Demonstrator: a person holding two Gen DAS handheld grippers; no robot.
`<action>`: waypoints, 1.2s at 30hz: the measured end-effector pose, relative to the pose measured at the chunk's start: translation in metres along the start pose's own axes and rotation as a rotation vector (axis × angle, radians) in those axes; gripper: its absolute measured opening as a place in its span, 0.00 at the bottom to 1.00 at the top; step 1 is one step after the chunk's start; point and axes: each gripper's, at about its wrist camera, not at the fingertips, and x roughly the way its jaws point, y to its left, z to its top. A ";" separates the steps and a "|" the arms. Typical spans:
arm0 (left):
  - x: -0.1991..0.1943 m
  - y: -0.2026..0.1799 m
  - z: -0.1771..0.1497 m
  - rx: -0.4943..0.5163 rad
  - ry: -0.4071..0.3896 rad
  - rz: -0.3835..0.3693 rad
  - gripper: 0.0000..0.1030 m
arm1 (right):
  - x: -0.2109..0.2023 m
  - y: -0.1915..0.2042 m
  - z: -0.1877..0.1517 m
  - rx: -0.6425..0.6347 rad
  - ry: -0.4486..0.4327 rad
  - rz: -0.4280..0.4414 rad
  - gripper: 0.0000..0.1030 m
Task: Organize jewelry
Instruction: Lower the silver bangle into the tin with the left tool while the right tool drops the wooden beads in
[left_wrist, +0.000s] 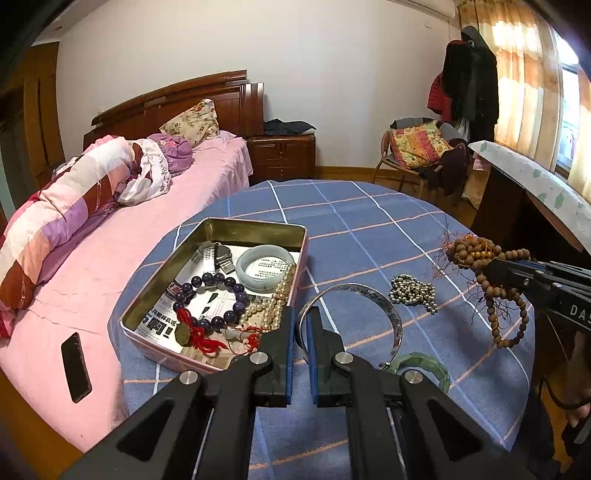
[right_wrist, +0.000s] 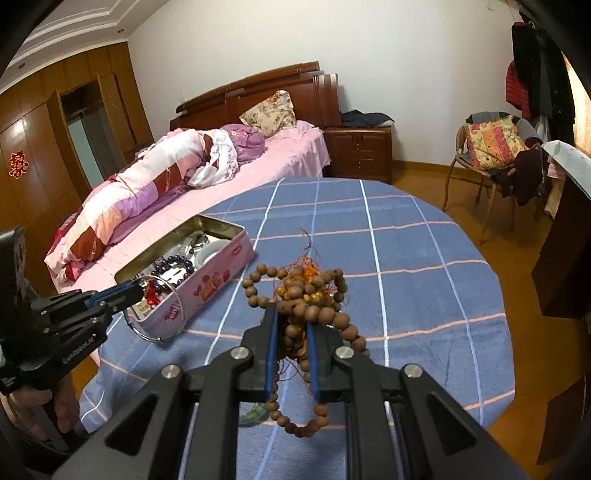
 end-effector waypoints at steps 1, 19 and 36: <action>0.000 0.000 0.000 -0.001 -0.001 0.000 0.05 | -0.001 0.001 0.000 -0.001 -0.005 0.001 0.16; -0.007 0.005 0.012 0.003 -0.034 0.023 0.05 | -0.003 0.013 0.008 -0.018 -0.055 0.032 0.16; -0.012 0.033 0.031 -0.006 -0.077 0.078 0.05 | 0.013 0.046 0.029 -0.092 -0.066 0.084 0.16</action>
